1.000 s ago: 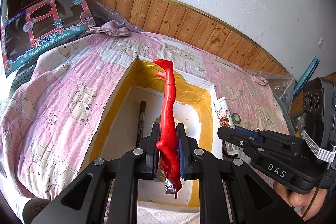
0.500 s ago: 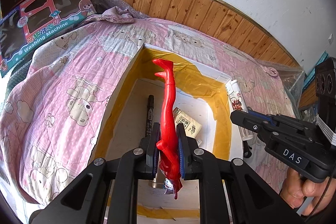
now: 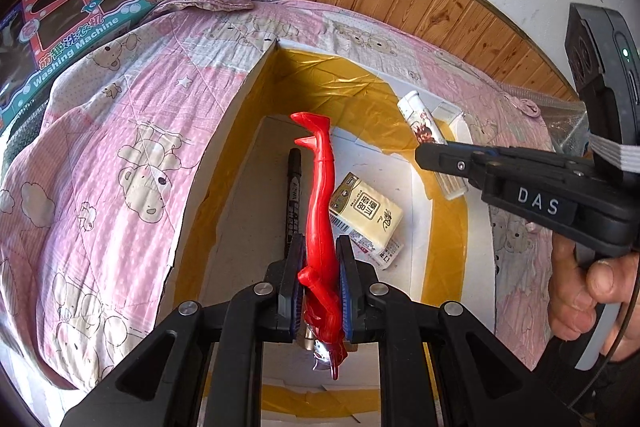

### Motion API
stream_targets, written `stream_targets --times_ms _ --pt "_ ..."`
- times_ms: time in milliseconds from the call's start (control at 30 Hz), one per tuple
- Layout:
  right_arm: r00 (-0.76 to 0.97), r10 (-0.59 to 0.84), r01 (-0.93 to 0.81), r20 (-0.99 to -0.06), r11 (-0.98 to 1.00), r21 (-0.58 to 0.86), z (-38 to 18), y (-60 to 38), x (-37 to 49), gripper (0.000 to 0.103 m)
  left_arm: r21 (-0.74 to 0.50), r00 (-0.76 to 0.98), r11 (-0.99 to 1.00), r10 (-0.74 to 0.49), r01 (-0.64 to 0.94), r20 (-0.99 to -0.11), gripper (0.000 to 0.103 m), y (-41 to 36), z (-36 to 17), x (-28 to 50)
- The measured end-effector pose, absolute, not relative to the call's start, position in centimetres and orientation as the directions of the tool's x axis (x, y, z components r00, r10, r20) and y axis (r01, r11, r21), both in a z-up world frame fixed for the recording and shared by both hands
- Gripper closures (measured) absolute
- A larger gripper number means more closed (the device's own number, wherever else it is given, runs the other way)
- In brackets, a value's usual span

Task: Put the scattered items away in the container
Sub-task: 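Open the left tool to drop the red figure while the right tool drops the tube, then move the left tool to the black glasses while the right tool reaches the pink stapler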

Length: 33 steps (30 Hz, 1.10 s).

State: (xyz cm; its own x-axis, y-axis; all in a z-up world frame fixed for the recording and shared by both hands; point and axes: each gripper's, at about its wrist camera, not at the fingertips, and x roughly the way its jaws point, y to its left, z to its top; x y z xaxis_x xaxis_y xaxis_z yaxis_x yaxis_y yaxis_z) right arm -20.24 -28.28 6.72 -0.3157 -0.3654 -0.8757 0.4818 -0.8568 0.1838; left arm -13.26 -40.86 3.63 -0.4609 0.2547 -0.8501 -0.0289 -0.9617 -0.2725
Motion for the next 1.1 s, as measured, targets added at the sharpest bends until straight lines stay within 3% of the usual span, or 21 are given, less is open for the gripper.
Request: stream_targets --times_ms 733,767,833,967,1100 --pt "-0.242 -0.252 0.524 -0.937 -0.847 0.092 2.6 -33.9 -26.5 0.090 -0.254 -0.395 -0.967 0.237 -0.009 -0.887 0.087 -42.3 1.9 -15.7" --pt "-0.241 -0.255 0.528 -0.936 -0.844 0.094 2.3 -34.0 -26.8 0.089 -0.254 -0.382 -0.967 0.236 -0.004 -0.893 0.087 -42.3 1.6 -15.9" --pt "-0.231 -0.253 0.518 -0.940 -0.849 0.101 1.9 -33.8 -27.1 0.064 -0.242 -0.368 -0.970 0.217 0.024 -0.904 0.075 -42.6 1.0 -16.2" --pt "-0.234 -0.316 0.493 -0.920 -0.854 0.167 3.5 -32.3 -26.1 0.064 -0.255 -0.393 -0.966 0.218 0.045 -0.894 0.073 -42.9 1.5 -15.2" --pt "-0.280 -0.471 0.505 -0.837 -0.813 0.288 7.7 -29.6 -22.7 0.064 -0.271 -0.430 -0.961 0.223 0.053 -0.875 0.073 -43.1 3.0 -13.8"
